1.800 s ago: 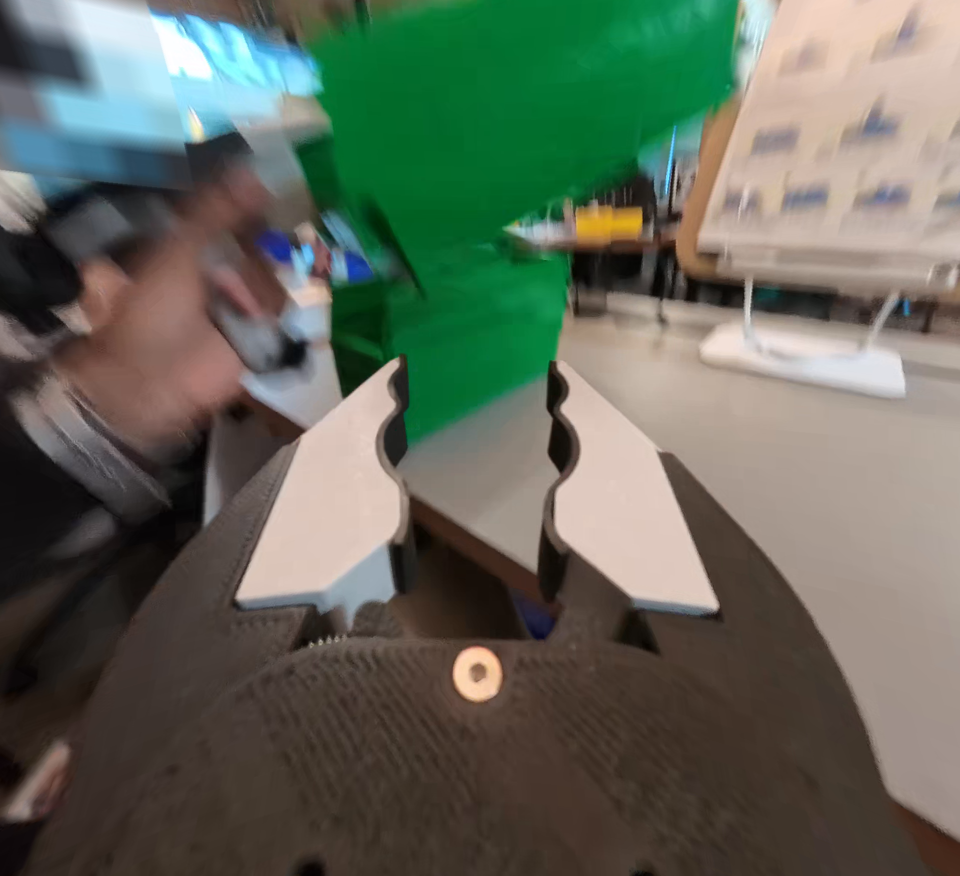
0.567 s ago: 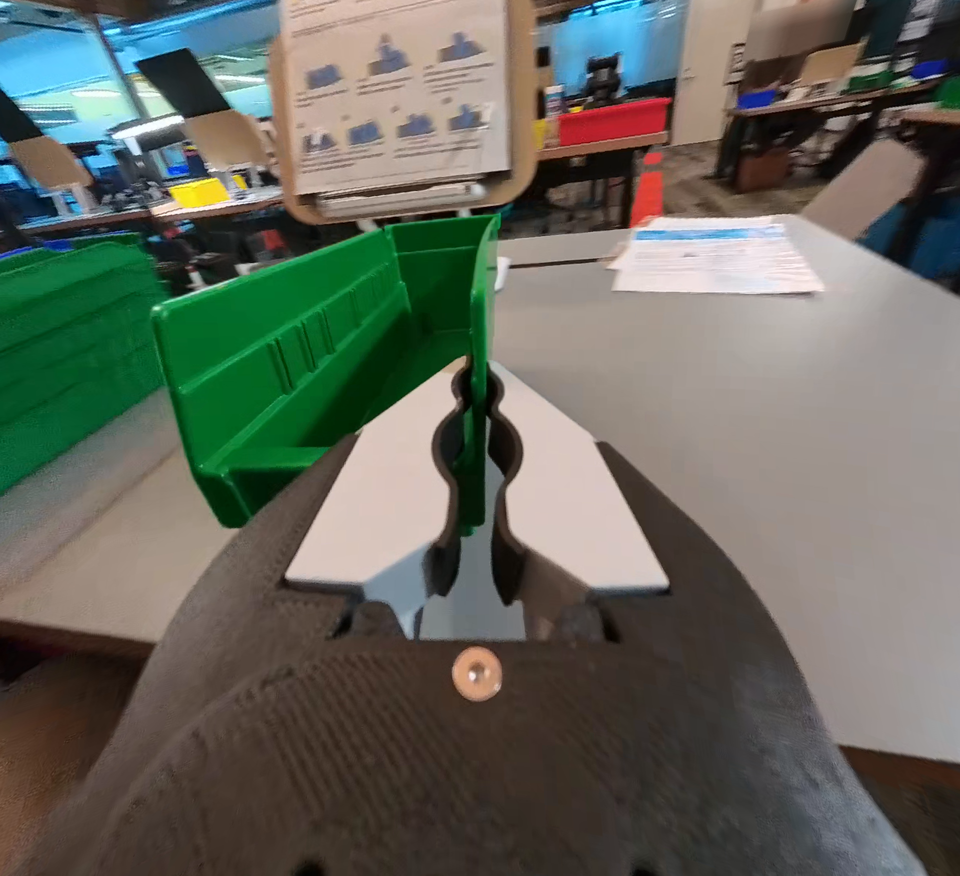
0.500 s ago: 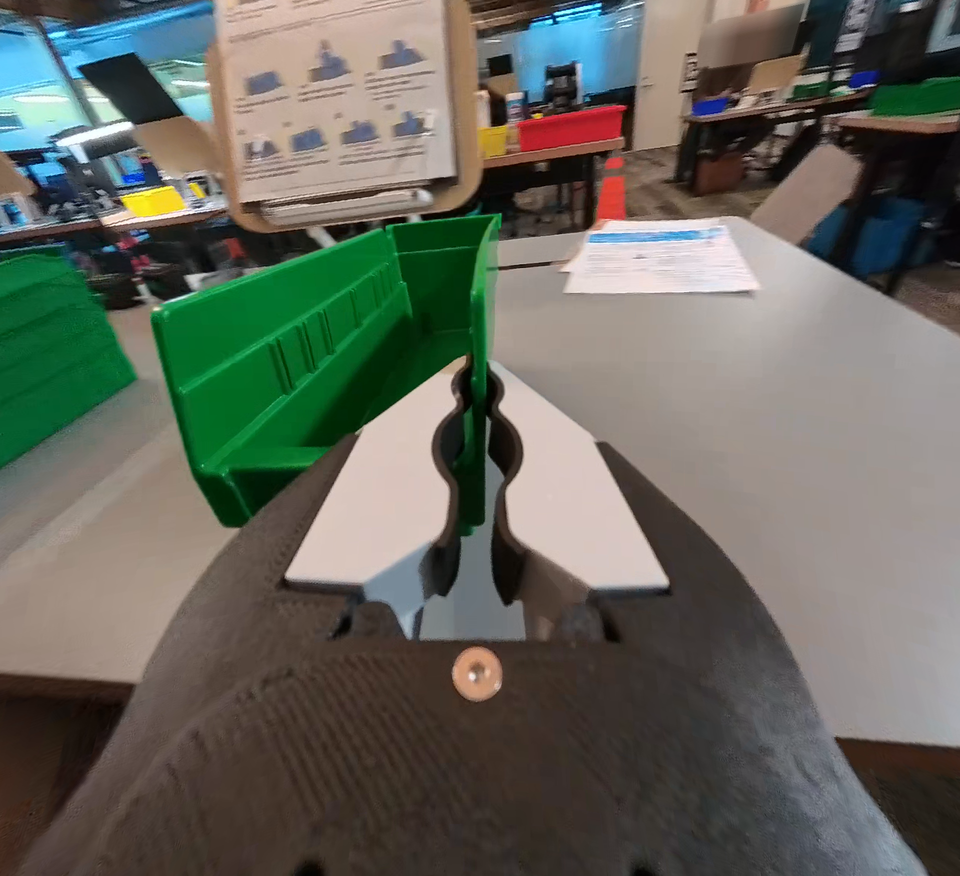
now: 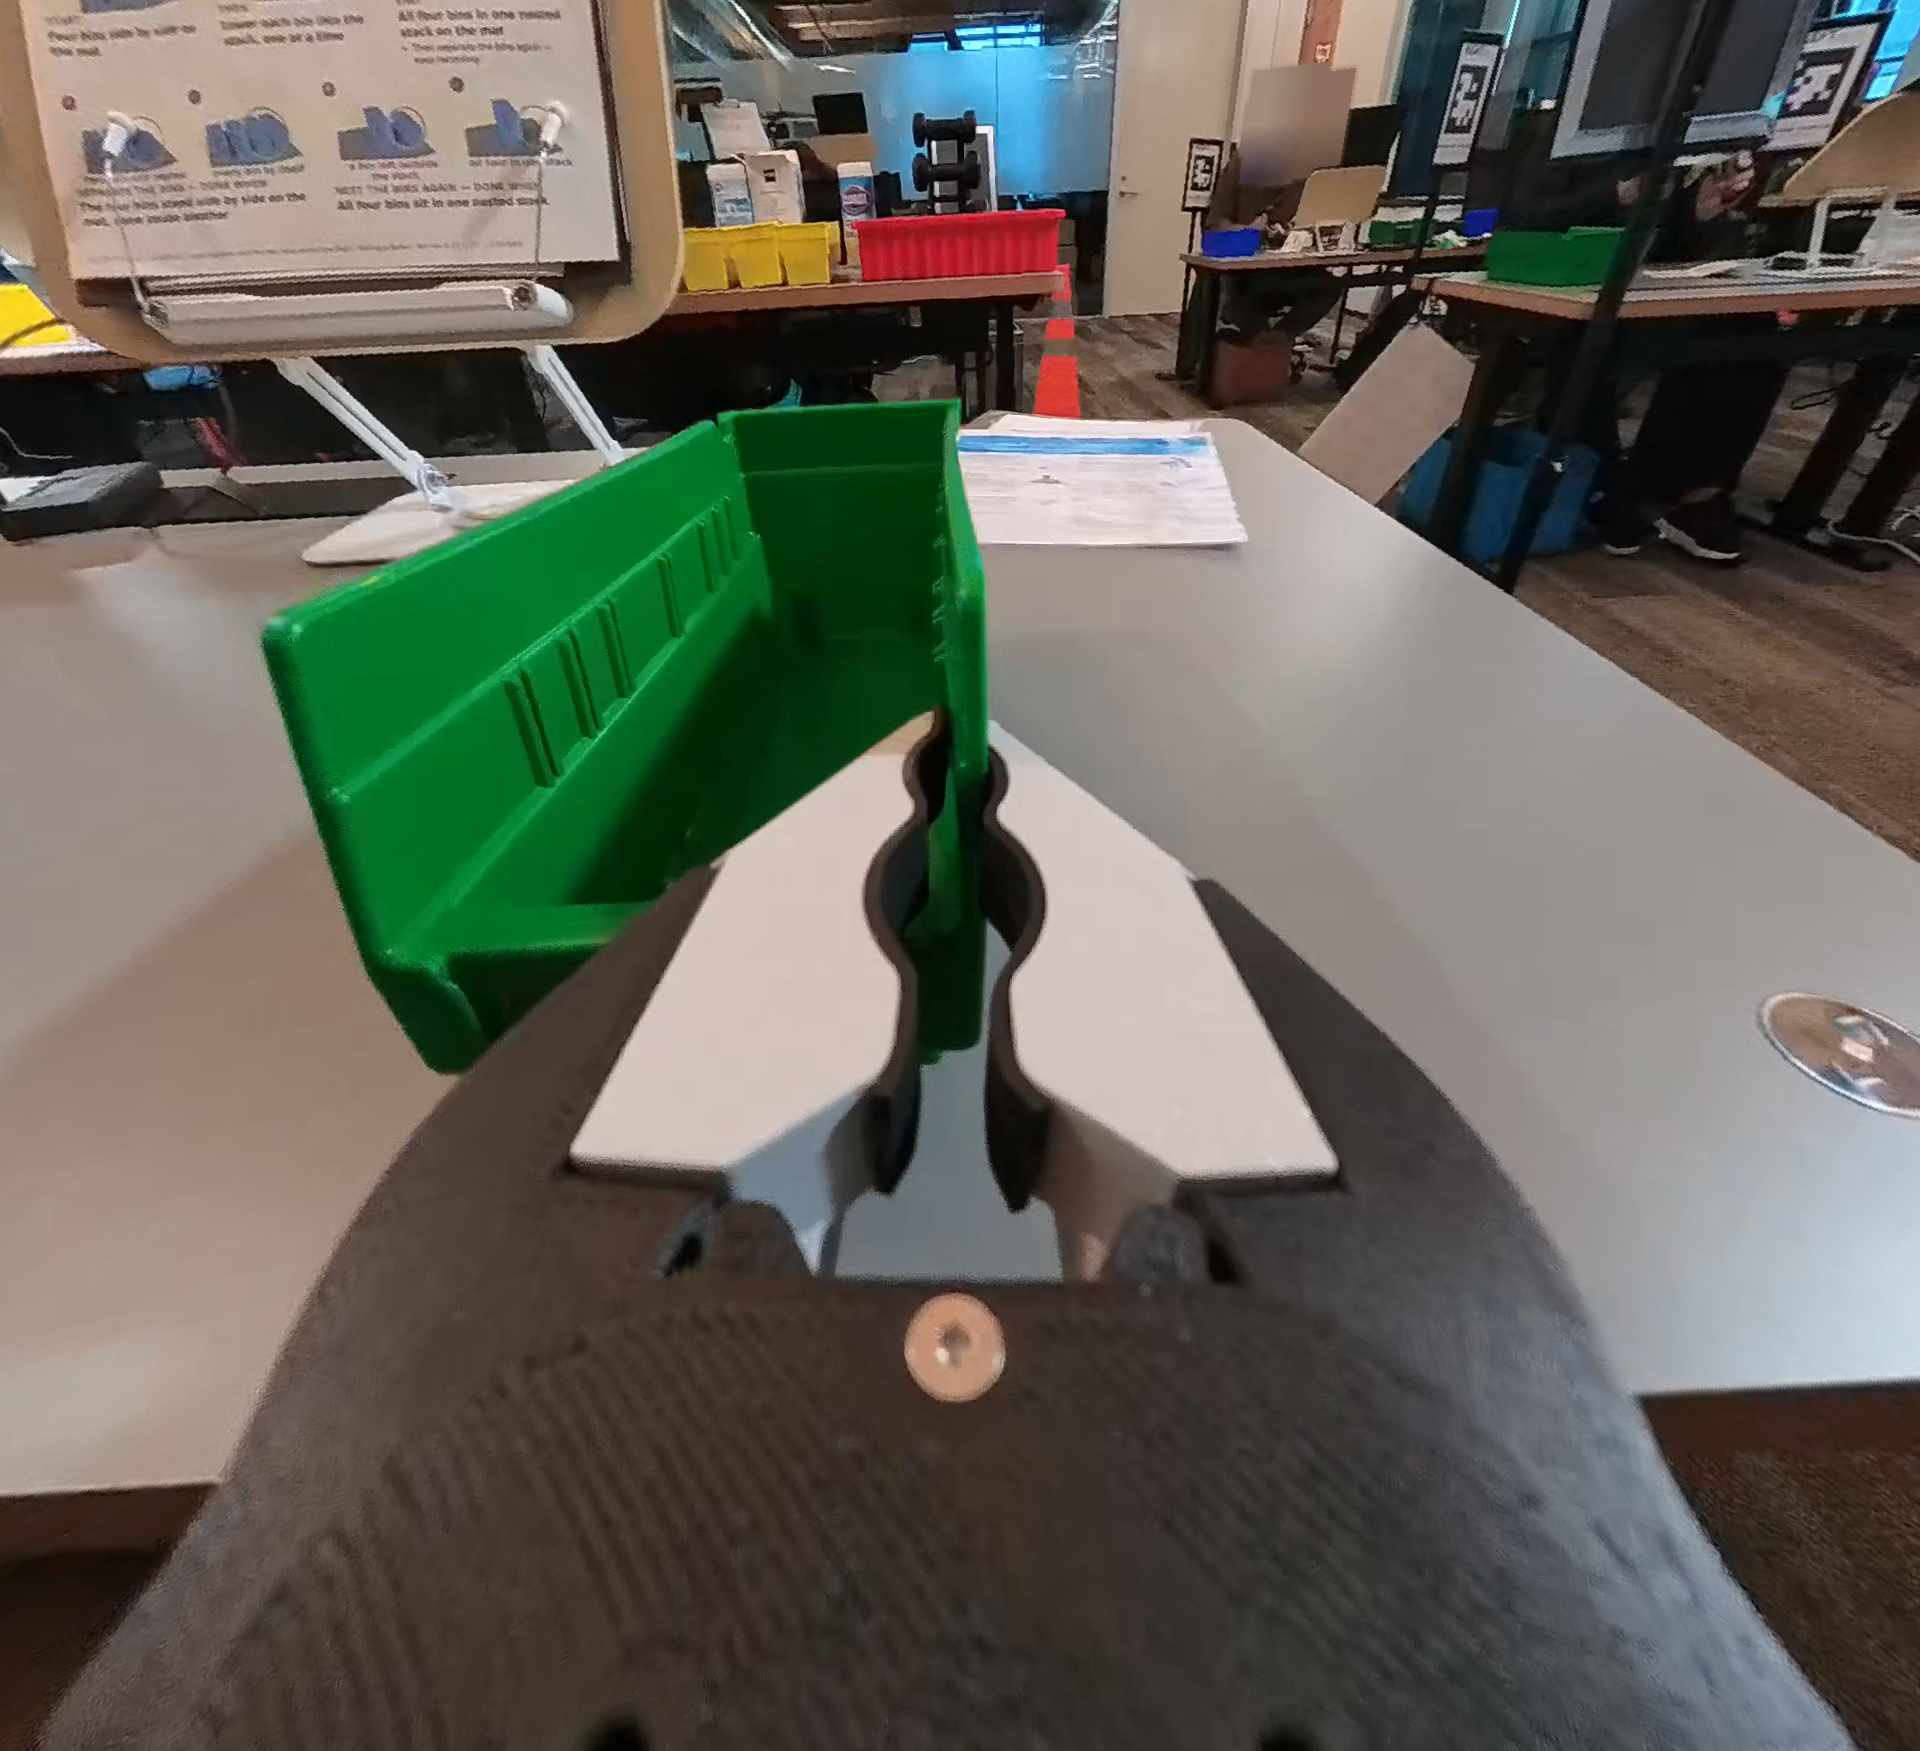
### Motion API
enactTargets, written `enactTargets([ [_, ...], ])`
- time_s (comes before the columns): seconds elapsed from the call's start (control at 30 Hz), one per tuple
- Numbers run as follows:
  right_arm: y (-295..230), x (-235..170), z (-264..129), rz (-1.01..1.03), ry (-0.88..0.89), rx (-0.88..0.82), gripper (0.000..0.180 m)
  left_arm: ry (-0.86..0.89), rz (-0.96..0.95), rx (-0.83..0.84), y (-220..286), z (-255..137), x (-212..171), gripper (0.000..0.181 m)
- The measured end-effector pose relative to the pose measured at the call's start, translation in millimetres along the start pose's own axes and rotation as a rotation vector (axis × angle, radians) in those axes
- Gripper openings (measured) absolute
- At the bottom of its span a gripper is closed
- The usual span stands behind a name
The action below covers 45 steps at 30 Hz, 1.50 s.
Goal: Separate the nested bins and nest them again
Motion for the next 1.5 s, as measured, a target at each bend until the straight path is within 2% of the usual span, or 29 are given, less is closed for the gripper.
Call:
enactTargets([
  [0.27, 15, -17, -4, 0.021, -0.067, -0.039, 0.006, -0.017, 0.031, -0.012, 6, 4, -5, 0.026],
  [0.37, 22, 1, -11, 0.019, -0.025, -0.133, 0.062, -0.019, 0.042, -0.012, 7, 5, -6, 0.026],
  [0.4, 20, 13, -16, 0.006, 0.0, -0.155, 0.076, -0.018, 0.046, -0.012, 7, 6, -6, 0.026],
  [0.43, 15, 29, -22, -0.018, 0.039, -0.163, 0.081, -0.017, 0.052, -0.011, 6, 6, -5, 0.026],
  [0.5, -12, 63, -36, -0.056, 0.171, -0.119, 0.077, -0.014, 0.074, -0.004, 5, 7, -5, 0.027],
  [0.57, -59, 88, -46, -0.038, 0.298, 0.032, 0.061, -0.003, 0.109, 0.01, 2, 7, -3, 0.03],
  [0.63, -121, 92, -48, 0.041, 0.298, 0.298, 0.056, 0.029, 0.157, 0.03, -2, 7, 5, 0.035],
  [0.67, -157, 87, -48, 0.093, 0.245, 0.477, 0.054, 0.059, 0.181, 0.05, -5, 5, 12, 0.038],
  [0.73, -226, 69, -56, 0.177, 0.079, 0.84, 0.063, 0.188, 0.196, 0.122, -15, -7, 39, 0.048],
  [0.8, -276, 48, -66, 0.134, -0.093, 1.03, 0.071, 0.388, 0.218, 0.19, -28, -33, 80, 0.049],
  [0.83, -292, 40, -69, 0.071, -0.146, 1.047, 0.072, 0.46, 0.242, 0.254, -40, -48, 99, 0.049],
  [0.97, -305, 25, -65, -0.266, -0.086, 0.828, 0.072, 0.564, 0.368, 0.585, -105, -105, 148, 0.051],
  [1.0, -299, 25, -61, -0.352, -0.048, 0.753, 0.072, 0.542, 0.373, 0.619, -121, -114, 152, 0.05],
  [1.07, -287, 24, -55, -0.445, 0.003, 0.657, 0.06, 0.472, 0.336, 0.661, -153, -126, 147, 0.053],
  [1.2, -273, 15, -40, -0.408, -0.063, 0.636, 0.058, 0.35, 0.219, 0.558, -182, -120, 125, 0.05],
  [1.27, -268, 13, -36, -0.385, -0.087, 0.624, 0.057, 0.299, 0.215, 0.463, -177, -107, 118, 0.04],
  [1.3, -267, 12, -35, -0.38, -0.091, 0.623, 0.056, 0.283, 0.238, 0.46, -175, -103, 115, 0.035],
  [1.37, -267, 12, -36, -0.384, -0.091, 0.624, 0.054, 0.298, 0.328, 0.61, -182, -106, 117, 0.001],
  [1.43, -267, 10, -37, -0.4, -0.093, 0.631, 0.053, 0.272, 0.385, 0.612, -180, -105, 117, 0.001],
  [1.5, -267, 8, -38, -0.414, -0.098, 0.636, 0.052, 0.275, 0.36, 0.609, -180, -105, 118, 0.0],
])
Point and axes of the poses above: each gripper's, where its closed fingertips meet, z out along the fingers, x out of its top, y = z × x across the jaws, the point moved 6 cm from there along -z, back along the fingers, and after that the axes turned 7 degrees about -z, right-handed, at the moved point
